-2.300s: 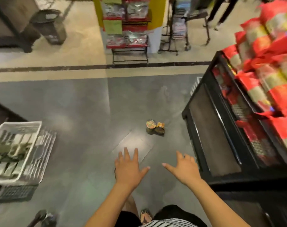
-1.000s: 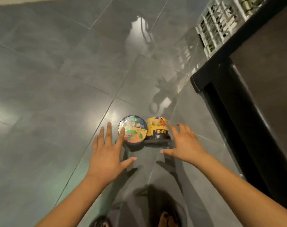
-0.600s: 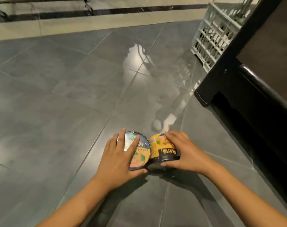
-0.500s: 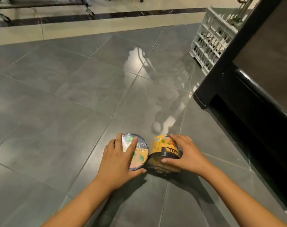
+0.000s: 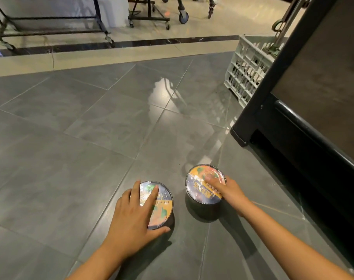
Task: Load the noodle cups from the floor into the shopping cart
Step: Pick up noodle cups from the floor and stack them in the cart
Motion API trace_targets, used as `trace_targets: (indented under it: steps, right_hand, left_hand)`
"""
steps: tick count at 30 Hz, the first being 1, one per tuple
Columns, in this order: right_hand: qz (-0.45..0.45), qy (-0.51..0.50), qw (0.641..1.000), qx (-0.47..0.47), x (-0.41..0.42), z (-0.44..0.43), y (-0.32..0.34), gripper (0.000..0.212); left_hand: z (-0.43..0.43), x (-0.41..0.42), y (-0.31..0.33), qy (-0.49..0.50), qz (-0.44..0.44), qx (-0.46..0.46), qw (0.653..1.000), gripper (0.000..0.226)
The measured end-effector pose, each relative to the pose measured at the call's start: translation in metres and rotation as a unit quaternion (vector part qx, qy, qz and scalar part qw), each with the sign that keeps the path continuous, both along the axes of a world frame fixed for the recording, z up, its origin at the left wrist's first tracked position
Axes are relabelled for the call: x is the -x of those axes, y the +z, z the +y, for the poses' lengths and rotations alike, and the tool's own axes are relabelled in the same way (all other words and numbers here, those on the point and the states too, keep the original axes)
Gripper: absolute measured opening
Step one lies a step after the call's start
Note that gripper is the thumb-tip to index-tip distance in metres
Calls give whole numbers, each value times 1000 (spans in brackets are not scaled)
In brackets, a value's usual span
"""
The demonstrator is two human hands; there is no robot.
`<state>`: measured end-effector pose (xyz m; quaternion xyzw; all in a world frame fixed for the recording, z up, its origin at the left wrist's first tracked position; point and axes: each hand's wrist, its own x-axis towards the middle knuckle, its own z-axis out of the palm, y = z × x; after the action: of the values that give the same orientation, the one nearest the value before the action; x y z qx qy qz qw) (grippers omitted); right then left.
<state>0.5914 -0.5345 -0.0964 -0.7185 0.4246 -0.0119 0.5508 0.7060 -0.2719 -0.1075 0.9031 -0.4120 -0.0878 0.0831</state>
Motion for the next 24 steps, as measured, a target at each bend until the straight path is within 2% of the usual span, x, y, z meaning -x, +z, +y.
trace_targets:
  steps: [1, 4, 7, 10, 13, 15, 18, 21, 24]
  right_hand:
    - [-3, 2, 1000, 15, 1, 3, -3, 36]
    - [14, 13, 997, 77, 4, 7, -10, 97]
    - [59, 69, 985, 148, 7, 12, -1, 120]
    - [143, 181, 941, 247, 7, 22, 7, 141]
    - [195, 246, 892, 325, 5, 29, 10, 144]
    - [199, 244, 885, 343, 1, 30, 9, 144]
    - [179, 220, 904, 321, -5, 31, 3, 137]
    - [129, 190, 933, 276, -4, 34, -7, 124]
    - [100, 186, 939, 271, 3, 39, -7, 118]
  left_hand:
    - [1, -1, 0, -3, -2, 2, 1000, 93]
    - [3, -2, 0, -7, -1, 1, 1000, 93]
    - [3, -1, 1, -3, 2, 2, 1000, 93]
    - [1, 0, -3, -1, 0, 7, 1000, 98]
    - [-3, 3, -4, 29, 17, 6, 999, 107]
    - [-6, 6, -3, 48, 27, -1, 999, 111]
    - [-10, 8, -5, 67, 45, 3, 997, 109]
    - [-15, 9, -5, 90, 94, 48, 990, 105]
    - [-17, 9, -2, 80, 88, 69, 990, 100]
